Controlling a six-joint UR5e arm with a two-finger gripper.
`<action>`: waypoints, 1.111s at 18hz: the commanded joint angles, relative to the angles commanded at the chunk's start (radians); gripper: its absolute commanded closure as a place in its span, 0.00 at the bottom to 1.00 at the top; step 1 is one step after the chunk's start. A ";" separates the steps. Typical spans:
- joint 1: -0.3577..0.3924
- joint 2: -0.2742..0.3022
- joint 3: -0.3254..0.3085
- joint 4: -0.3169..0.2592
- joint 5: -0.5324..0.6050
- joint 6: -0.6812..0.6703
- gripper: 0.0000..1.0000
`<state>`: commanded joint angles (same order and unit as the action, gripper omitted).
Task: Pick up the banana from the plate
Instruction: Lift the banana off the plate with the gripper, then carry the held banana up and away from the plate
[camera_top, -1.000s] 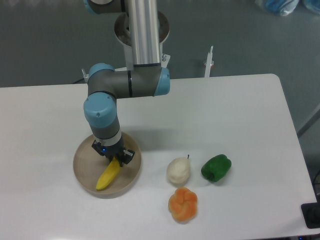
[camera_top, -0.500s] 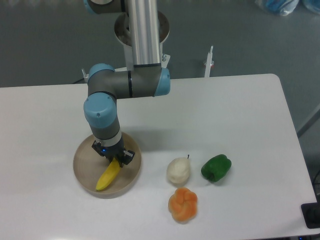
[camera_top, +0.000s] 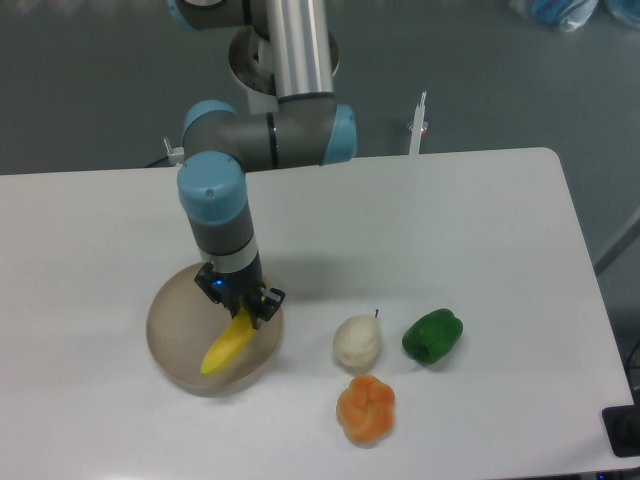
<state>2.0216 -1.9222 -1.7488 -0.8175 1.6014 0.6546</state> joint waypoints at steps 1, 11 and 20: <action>0.018 0.021 0.003 -0.015 -0.001 0.032 0.69; 0.221 0.063 0.120 -0.135 -0.047 0.324 0.72; 0.390 0.060 0.195 -0.158 -0.067 0.603 0.72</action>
<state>2.4114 -1.8622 -1.5540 -0.9756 1.5340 1.2578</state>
